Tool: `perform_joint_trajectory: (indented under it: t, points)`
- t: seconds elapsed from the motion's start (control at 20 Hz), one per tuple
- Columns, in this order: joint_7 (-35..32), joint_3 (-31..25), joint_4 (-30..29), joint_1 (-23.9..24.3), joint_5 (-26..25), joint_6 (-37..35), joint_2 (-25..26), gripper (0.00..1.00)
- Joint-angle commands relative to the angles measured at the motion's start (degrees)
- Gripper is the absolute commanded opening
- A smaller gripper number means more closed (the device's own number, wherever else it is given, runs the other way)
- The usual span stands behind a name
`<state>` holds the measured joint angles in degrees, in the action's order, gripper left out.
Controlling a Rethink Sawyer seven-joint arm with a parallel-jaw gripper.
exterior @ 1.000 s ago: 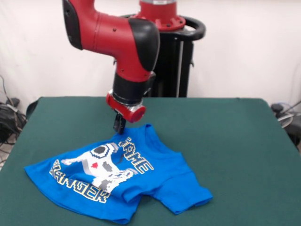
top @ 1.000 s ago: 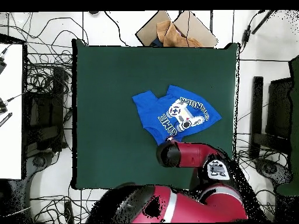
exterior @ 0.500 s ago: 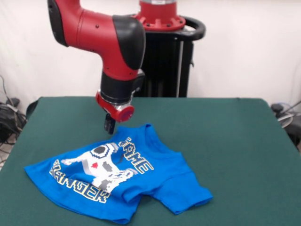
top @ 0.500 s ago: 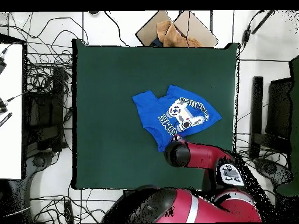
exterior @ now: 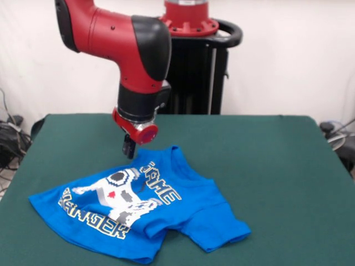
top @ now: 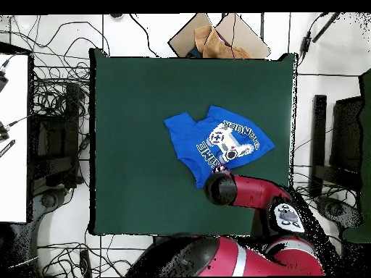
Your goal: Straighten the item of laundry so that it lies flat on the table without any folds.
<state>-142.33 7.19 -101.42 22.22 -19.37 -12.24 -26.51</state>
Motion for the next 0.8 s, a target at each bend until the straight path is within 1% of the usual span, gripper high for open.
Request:
perform_joint_trajectory:
  t: [0.05, 0.2, 0.25, 0.35, 0.65, 0.75, 0.8]
  points:
    - [-4.28, -5.94, -0.71, -1.08, 4.49, -4.72, 0.41, 0.00]
    - [-5.49, -5.52, -1.12, -2.18, 5.68, -4.57, 0.35, 0.00]
    - [-6.82, -4.45, -0.78, -3.76, 6.44, -4.59, 0.57, 0.00]
    - [-7.46, -4.04, -0.69, -4.72, 7.38, -4.81, 0.67, 0.00]
    - [-6.67, -2.60, -0.36, -6.26, 8.60, -5.93, 0.93, 0.00]
    - [-8.03, -0.58, 0.19, -8.13, 9.62, -6.26, 1.69, 0.00]
    - [-8.20, -0.75, -0.19, -8.04, 10.01, -5.56, 1.81, 0.00]
